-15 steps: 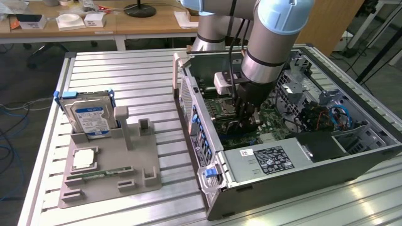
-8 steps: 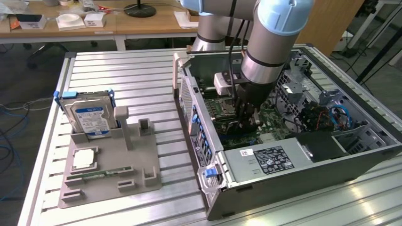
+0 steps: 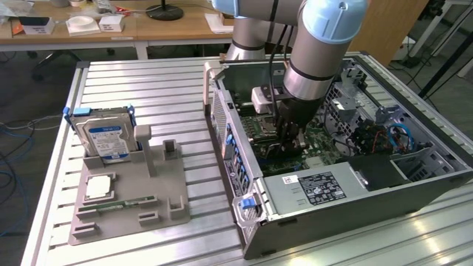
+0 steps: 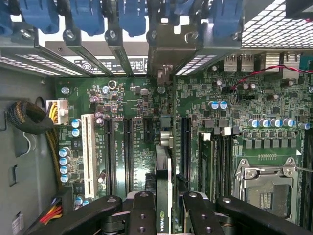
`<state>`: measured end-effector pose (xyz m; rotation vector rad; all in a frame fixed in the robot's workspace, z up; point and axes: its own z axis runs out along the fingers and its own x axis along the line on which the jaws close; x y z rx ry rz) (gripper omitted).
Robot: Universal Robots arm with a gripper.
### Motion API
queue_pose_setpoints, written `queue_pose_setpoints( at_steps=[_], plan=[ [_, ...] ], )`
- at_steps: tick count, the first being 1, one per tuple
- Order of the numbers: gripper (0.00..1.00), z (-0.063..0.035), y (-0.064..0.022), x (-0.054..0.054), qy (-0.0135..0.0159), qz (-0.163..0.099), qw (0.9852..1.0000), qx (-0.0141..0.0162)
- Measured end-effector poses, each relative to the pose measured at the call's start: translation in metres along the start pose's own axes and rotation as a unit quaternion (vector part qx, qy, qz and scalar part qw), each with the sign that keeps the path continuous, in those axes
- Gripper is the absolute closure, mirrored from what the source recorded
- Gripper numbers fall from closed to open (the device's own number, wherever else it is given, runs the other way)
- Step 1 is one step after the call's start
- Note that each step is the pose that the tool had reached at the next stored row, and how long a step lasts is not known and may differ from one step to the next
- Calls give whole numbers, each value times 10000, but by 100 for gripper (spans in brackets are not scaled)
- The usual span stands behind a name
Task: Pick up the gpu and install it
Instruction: 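Insert the gpu into the slot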
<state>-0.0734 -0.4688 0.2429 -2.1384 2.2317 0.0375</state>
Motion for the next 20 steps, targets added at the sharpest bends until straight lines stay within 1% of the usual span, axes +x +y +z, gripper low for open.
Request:
queue_pose_setpoints(
  at_steps=[16, 17, 18, 19, 20],
  plan=[
    [74, 10, 0, 0, 0, 0, 10000, 0],
    [73, 12, 1, 0, -4, 1, 10000, -2],
    [73, 16, 2, -1, -8, 2, 10000, 2],
    [67, 15, 1, 0, -5, 1, 10000, 2],
    [67, 11, 1, 0, -2, 1, 10000, 1]
  ],
)
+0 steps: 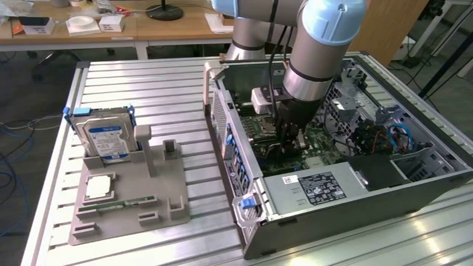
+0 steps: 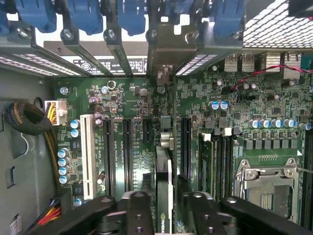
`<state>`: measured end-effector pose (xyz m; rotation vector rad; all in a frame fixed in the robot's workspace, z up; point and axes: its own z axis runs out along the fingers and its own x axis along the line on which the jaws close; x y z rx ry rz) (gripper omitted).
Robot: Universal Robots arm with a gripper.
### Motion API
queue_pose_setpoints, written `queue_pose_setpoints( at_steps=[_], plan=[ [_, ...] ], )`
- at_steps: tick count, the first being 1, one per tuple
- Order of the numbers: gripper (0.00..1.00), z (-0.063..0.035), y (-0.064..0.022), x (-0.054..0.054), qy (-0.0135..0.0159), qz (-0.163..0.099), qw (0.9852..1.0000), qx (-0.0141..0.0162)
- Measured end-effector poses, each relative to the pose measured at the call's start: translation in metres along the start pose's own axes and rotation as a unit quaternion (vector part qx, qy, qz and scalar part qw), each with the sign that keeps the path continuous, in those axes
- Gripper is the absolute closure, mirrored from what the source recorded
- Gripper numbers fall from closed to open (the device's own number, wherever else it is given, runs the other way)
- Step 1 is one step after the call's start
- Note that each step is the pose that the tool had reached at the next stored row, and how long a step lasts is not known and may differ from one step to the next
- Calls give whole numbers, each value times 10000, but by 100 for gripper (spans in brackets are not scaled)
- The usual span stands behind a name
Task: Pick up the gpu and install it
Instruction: 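Insert the gpu into the slot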
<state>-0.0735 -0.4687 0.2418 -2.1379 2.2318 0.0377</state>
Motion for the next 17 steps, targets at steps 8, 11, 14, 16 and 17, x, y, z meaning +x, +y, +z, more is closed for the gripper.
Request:
queue_pose_setpoints(
  at_steps=[8, 11, 14, 16, 17],
  plan=[
    [55, -193, 3, -4, -1, -2, 10000, 1],
    [55, -259, 3, -6, 1, -2, 10000, 1],
    [55, -265, 4, -6, -1, -1, 10000, 2],
    [55, -266, 4, -6, 0, -1, 10000, 2],
    [55, -267, 4, -6, 1, -1, 10000, 2]
  ],
)
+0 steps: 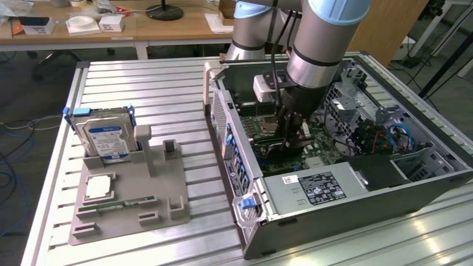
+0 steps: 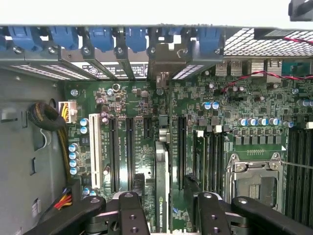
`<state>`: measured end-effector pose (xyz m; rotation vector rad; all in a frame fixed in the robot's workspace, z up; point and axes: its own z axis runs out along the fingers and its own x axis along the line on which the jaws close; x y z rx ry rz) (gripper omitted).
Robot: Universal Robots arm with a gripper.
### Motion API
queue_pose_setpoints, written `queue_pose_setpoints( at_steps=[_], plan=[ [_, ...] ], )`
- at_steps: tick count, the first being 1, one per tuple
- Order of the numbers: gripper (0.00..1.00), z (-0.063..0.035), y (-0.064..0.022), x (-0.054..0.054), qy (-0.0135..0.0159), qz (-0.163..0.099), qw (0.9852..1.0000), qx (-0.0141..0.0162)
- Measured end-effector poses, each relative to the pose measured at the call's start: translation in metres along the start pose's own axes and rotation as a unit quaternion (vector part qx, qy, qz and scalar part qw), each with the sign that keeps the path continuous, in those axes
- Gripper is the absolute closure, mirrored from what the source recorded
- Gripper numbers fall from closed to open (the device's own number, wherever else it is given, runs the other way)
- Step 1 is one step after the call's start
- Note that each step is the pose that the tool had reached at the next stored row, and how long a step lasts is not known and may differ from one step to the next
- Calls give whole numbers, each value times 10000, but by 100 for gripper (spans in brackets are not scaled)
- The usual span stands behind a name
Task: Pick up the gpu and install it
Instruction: 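Insert the gpu into the slot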
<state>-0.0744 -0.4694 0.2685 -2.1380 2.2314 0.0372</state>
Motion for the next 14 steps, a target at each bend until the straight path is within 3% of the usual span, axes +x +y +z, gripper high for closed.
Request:
queue_pose_setpoints(
  at_steps=[14],
  plan=[
    [55, -89, -2, -5, 0, 0, 10000, 0]
  ],
)
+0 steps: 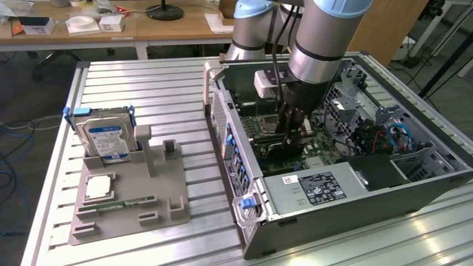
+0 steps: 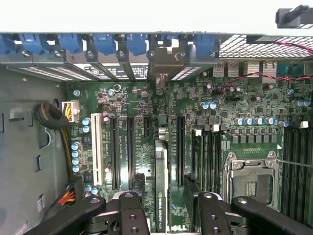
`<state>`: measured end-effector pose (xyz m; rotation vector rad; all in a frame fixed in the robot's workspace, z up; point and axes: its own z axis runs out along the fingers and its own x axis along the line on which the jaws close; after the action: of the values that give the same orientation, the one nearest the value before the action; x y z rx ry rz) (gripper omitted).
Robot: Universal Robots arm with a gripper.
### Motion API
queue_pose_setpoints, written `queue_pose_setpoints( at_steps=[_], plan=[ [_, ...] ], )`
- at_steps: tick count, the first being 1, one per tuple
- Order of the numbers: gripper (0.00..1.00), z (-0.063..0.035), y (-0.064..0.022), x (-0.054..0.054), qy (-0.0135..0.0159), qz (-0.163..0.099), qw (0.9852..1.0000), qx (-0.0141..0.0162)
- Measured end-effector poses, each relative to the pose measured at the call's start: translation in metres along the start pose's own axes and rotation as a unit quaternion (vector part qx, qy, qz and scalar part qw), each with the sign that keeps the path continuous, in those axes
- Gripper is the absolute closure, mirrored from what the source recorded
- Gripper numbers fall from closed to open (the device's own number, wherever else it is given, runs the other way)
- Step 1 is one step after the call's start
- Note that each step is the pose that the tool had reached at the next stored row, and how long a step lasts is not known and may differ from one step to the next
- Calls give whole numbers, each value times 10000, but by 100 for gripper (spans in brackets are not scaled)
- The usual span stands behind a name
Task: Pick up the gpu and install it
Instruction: 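Insert the gpu into the slot, then press down on the gpu until it lock into place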
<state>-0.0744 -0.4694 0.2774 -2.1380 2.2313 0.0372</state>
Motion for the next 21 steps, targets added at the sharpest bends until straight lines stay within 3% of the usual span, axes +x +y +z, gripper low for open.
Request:
queue_pose_setpoints(
  at_steps=[3, 8, 10, 21],
  plan=[
    [62, -7, 0, -1, -1, 0, 10000, 0],
    [86, -9, 0, -1, 0, 0, 10000, 0],
    [89, -9, 0, -1, 0, 0, 10000, 0],
    [89, 4, 0, 0, 0, 0, 10000, 0]
  ],
)
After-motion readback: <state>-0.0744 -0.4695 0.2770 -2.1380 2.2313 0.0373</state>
